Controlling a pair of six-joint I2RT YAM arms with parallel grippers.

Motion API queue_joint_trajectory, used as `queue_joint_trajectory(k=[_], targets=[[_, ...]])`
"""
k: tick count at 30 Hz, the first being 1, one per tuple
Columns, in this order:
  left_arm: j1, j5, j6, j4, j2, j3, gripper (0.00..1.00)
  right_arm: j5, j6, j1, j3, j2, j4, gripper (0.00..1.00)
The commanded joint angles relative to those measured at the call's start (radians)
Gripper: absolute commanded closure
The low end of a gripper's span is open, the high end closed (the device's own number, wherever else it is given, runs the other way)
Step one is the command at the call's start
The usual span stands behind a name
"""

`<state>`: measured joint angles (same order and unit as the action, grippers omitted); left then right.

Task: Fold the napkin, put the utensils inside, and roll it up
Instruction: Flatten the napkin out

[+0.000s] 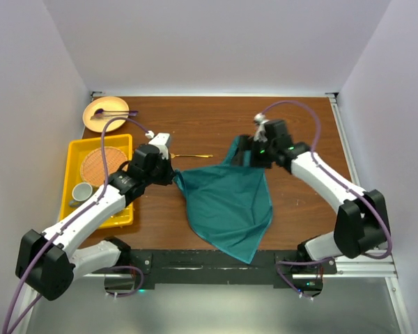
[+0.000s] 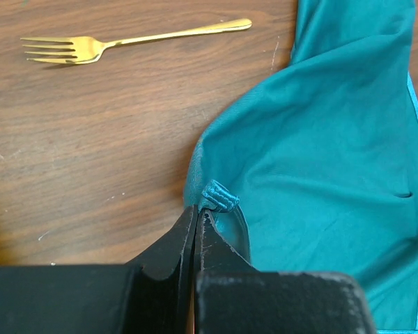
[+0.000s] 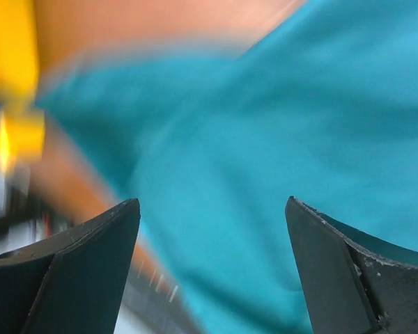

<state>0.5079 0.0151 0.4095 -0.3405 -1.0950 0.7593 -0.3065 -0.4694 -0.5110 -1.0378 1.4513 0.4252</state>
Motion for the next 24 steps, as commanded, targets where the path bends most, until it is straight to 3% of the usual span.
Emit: queue_joint_trajectory(k=[1, 7, 9, 13, 24], targets=[[-0.003, -0.01, 0.014, 0.044, 0.009, 0.029, 1.0, 0.219, 0.0, 0.202, -0.036, -0.006, 0.079, 0.12], [-0.003, -0.135, 0.018, 0.095, 0.011, 0.005, 1.0, 0.485, 0.015, 0.221, -0.053, 0.121, 0.113, 0.28], [-0.003, -0.171, 0.022, 0.112, 0.014, -0.005, 1.0, 0.512, 0.025, 0.221, -0.053, 0.145, 0.107, 0.34], [-0.003, -0.193, 0.022, 0.121, 0.012, -0.02, 1.0, 0.512, 0.043, 0.216, -0.048, 0.199, 0.095, 0.6], [-0.003, -0.234, 0.026, 0.147, 0.014, -0.021, 1.0, 0.483, 0.066, 0.206, -0.022, 0.306, 0.021, 0.61]])
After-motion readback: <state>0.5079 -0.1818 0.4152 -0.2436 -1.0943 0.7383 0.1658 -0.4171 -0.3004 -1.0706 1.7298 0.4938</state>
